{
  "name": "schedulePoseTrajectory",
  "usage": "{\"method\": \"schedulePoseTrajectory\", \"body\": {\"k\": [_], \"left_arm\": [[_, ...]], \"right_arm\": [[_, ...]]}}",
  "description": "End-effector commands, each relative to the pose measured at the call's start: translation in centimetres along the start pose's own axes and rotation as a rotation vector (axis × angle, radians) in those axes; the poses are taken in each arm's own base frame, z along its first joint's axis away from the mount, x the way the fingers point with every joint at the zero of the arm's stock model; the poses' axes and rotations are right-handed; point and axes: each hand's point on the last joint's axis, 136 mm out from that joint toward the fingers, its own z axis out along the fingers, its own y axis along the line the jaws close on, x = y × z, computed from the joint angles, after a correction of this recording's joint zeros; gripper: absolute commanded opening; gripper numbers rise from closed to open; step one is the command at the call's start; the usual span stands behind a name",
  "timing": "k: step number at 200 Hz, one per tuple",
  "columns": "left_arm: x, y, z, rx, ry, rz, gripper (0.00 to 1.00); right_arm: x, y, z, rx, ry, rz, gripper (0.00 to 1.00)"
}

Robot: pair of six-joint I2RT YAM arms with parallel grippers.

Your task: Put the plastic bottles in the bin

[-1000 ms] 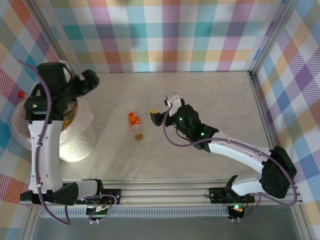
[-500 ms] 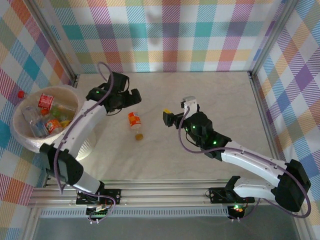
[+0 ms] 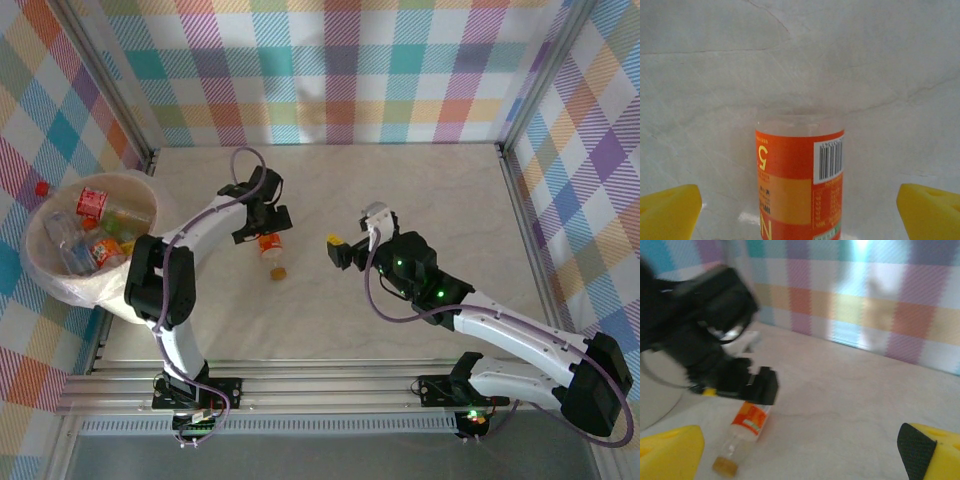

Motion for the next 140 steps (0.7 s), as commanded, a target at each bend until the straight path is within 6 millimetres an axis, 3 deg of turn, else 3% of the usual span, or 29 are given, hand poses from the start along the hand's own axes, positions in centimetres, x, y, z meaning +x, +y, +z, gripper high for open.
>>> {"method": "schedulePoseTrajectory", "body": {"k": [1,34,83,140], "left_arm": [[-0.1,-0.4,1.3,-0.002,-0.016,0.020,1.00],[0.7,-0.5,3.3,0.007,0.004,0.003,0.99],[1.8,-1.1,6.0,0.061,0.047,-0.030,0.90],[2.2,-1.4,6.8,0.086,0.048,-0.044,0.64]], "right_arm": [[-0.3,3.8,-0.5,-0.228,0.005,-0.113,1.00],[0.0,4.4,0.0,-0.257,0.039,-0.114,1.00],[0.3,4.8,0.1,-0.279,0.053,-0.115,1.00],[0.6,4.6,0.1,-0.269,0.067,-0.116,1.00]]}}
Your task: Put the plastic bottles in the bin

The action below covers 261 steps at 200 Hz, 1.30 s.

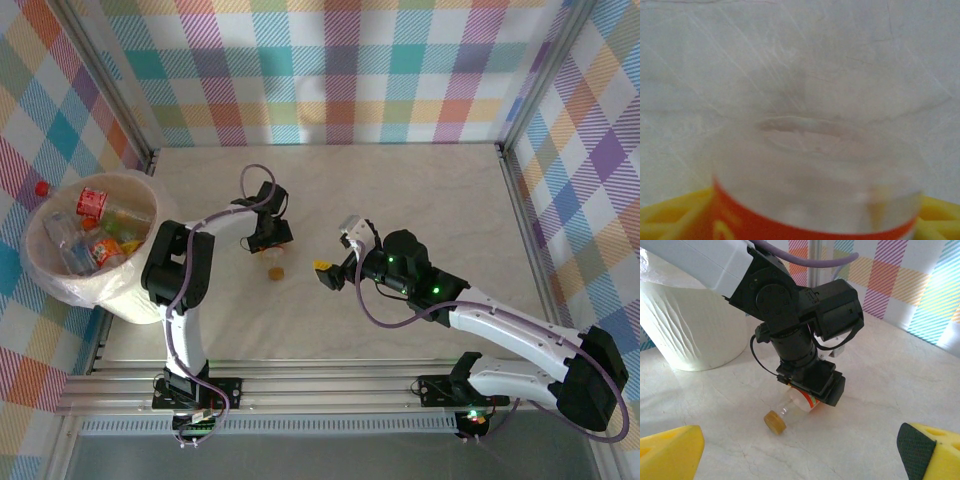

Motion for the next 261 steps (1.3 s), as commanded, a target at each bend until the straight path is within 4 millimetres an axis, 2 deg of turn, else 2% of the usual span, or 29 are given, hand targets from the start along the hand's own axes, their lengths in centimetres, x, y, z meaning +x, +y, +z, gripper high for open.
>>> {"method": "schedulePoseTrajectory", "body": {"k": [1,33,70,93,118,152,173,198,227,261], "left_arm": [[-0.2,-0.6,0.2,0.046,-0.018,-0.017,0.64],[-0.5,-0.4,-0.4,0.043,-0.031,-0.007,0.57],[-0.8,-0.6,-1.4,0.055,-0.050,-0.007,0.55],[-1.5,-0.8,-2.8,0.076,-0.082,-0.015,0.55],[-2.5,-1.1,-5.5,0.111,-0.140,-0.026,0.54],[-4.0,-1.8,-10.4,0.194,-0.230,-0.064,0.53],[-5.1,-2.1,-14.8,0.272,-0.321,-0.090,0.53],[-6.0,-1.5,-19.9,0.334,-0.435,-0.111,0.52],[-6.3,0.2,-25.3,0.395,-0.547,-0.146,0.52],[-6.5,3.7,-31.6,0.404,-0.709,-0.221,0.51]], "right_arm": [[-1.8,0.1,-0.1,-0.010,-0.035,-0.023,1.00],[-1.7,0.1,0.2,-0.011,-0.025,-0.022,1.00],[-1.7,0.1,0.5,-0.012,-0.021,-0.022,1.00],[-1.6,0.2,0.6,-0.017,-0.016,-0.022,1.00],[-1.5,0.3,0.7,-0.025,-0.010,-0.022,1.00],[-1.3,0.7,1.2,-0.050,0.012,-0.013,1.00],[-1.2,0.7,1.7,-0.054,0.030,0.005,1.00],[-1.1,0.9,2.2,-0.066,0.041,0.017,1.00],[-1.1,1.2,2.8,-0.089,0.050,0.028,1.00],[-1.7,1.8,3.2,-0.124,0.043,0.040,1.00]]}}
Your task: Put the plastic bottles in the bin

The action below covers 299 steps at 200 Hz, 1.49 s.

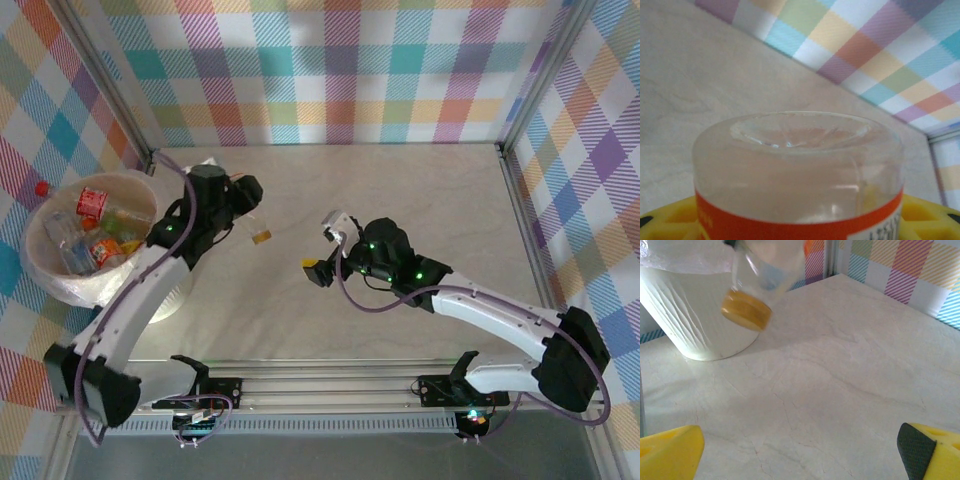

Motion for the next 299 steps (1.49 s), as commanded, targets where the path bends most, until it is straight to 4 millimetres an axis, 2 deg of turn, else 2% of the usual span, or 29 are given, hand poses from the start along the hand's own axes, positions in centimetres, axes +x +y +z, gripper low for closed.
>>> {"method": "schedulePoseTrajectory", "body": {"k": [1,34,62,87,105,123,152,179,204,230,255,262,280,299], "left_arm": [[-3.1,1.1,-3.5,-0.028,-0.136,-0.040,0.51],[-7.4,2.2,-9.7,-0.062,-0.354,-0.066,0.50],[-11.0,4.9,-14.8,-0.200,-0.574,-0.063,0.50],[-13.5,6.3,-17.8,-0.298,-0.714,-0.046,0.50],[-15.1,8.4,-19.1,-0.472,-0.788,-0.015,0.49],[-16.2,11.1,-19.8,-0.634,-0.820,-0.021,0.49],[-16.9,15.3,-20.9,-0.742,-0.858,-0.113,0.49],[-16.5,18.8,-21.5,-0.833,-0.862,-0.201,0.49],[-15.7,21.1,-21.7,-0.883,-0.848,-0.282,0.51],[-14.8,22.1,-21.1,-0.884,-0.806,-0.335,0.57],[-14.3,21.8,-19.7,-0.843,-0.733,-0.355,0.62],[-14.2,21.7,-19.5,-0.838,-0.717,-0.358,0.66],[-14.3,21.5,-19.7,-0.842,-0.690,-0.361,0.85],[-14.7,20.7,-20.1,-0.829,-0.674,-0.357,0.92]], "right_arm": [[-1.9,0.8,0.1,-0.049,-0.036,0.016,1.00],[-2.4,0.9,0.4,-0.063,-0.042,0.014,1.00],[-2.7,1.2,0.8,-0.082,-0.040,0.016,1.00],[-2.9,1.3,1.2,-0.095,-0.038,0.019,1.00],[-3.1,1.4,1.4,-0.103,-0.041,0.023,1.00],[-3.2,1.5,1.6,-0.111,-0.039,0.025,1.00],[-3.2,1.6,1.8,-0.118,-0.035,0.026,1.00],[-3.1,1.7,2.0,-0.123,-0.032,0.030,1.00],[-3.2,1.8,2.2,-0.132,-0.031,0.038,1.00],[-3.3,1.9,2.4,-0.139,-0.028,0.043,1.00],[-3.3,2.0,2.4,-0.143,-0.027,0.047,1.00],[-3.3,2.0,2.4,-0.145,-0.026,0.048,1.00],[-3.2,2.0,2.4,-0.145,-0.023,0.051,1.00],[-3.2,2.1,2.3,-0.145,-0.020,0.052,1.00]]}}
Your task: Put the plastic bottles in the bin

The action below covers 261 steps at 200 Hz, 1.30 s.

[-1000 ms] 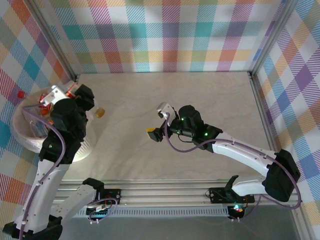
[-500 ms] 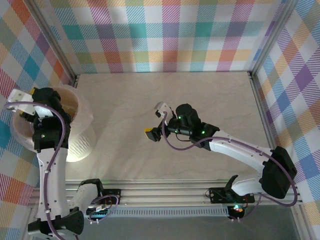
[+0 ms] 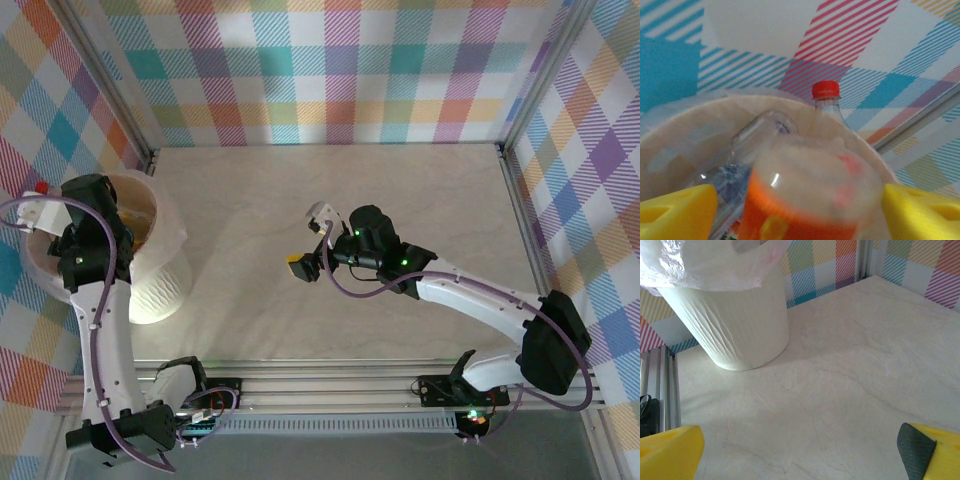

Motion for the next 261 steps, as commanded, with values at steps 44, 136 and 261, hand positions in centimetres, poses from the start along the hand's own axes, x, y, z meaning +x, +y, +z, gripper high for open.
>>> {"method": "schedulePoseTrajectory", "body": {"k": [44,136,261], "left_arm": [[-2.8,-1.5,-3.4,0.108,0.048,-0.022,1.00],[-0.1,-13.4,-10.9,0.850,0.364,0.047,1.00],[15.3,-19.4,-17.6,1.215,0.565,0.449,1.00]], "right_arm": [[-1.3,0.4,0.0,-0.023,-0.026,0.009,1.00],[-1.5,-1.6,-0.5,0.098,-0.042,0.017,1.00],[0.6,-14.0,-11.1,0.713,-0.074,0.123,1.00]]}}
